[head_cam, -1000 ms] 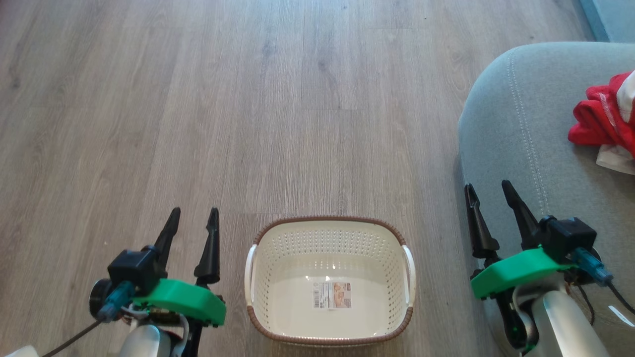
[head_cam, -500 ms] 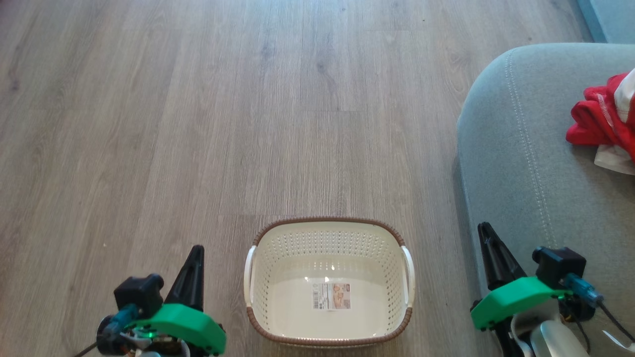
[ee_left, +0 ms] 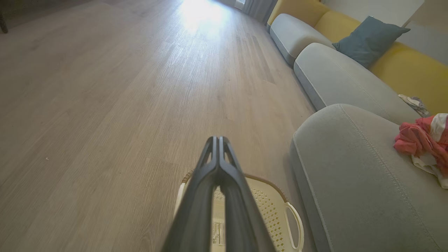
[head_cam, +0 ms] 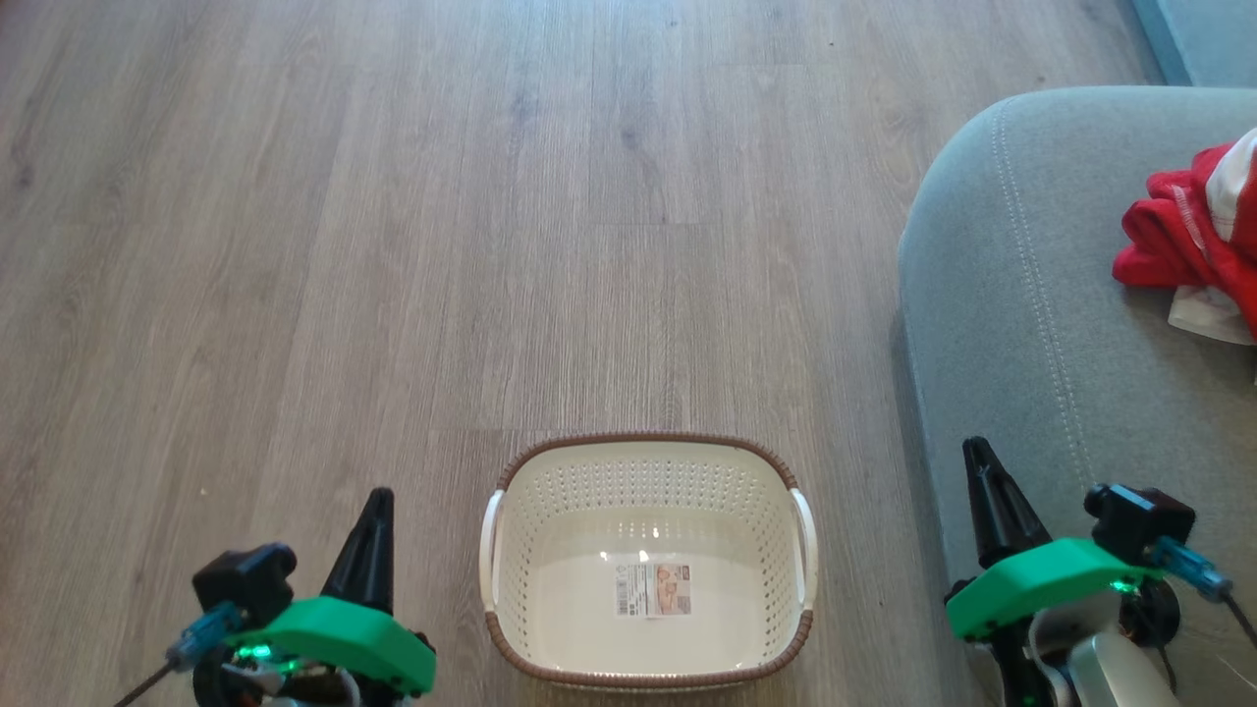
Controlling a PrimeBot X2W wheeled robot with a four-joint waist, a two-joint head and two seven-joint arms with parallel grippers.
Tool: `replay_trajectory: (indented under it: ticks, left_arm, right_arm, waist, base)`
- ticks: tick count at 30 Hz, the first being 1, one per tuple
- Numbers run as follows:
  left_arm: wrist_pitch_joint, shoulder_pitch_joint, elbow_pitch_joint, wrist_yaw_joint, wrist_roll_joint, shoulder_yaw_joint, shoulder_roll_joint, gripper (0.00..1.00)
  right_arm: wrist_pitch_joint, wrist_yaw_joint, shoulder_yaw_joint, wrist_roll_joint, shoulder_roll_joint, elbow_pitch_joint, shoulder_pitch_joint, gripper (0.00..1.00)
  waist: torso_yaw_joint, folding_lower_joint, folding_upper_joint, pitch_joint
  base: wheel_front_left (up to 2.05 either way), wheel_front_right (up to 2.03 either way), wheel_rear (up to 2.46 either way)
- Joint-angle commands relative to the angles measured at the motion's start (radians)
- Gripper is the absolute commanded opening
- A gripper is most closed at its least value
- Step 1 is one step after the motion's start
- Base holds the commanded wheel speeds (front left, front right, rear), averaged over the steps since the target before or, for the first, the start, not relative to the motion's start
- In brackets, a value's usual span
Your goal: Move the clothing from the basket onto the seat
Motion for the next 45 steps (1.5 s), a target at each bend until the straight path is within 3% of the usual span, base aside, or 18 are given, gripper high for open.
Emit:
replay_trajectory:
  ticks: [1,45]
  left_arm:
    - [0.007,-0.047,-0.03,-0.006,-0.029,0.023,0.002,0.0]
    - [0.133,-0.072,-0.032,-0.048,-0.489,0.106,0.004,0.0]
  right_arm:
    - [0.008,0.0,-0.007,0.031,0.002,-0.039,-0.037,0.0]
    - [0.135,0.0,-0.072,0.49,0.015,-0.077,-0.037,0.0]
  waist:
    - [-0.001,0.0,0.0,-0.001]
    - [-0.024,0.0,0.0,-0.018]
  base:
    - [0.0,0.0,0.0]
    - [0.0,0.0,0.0]
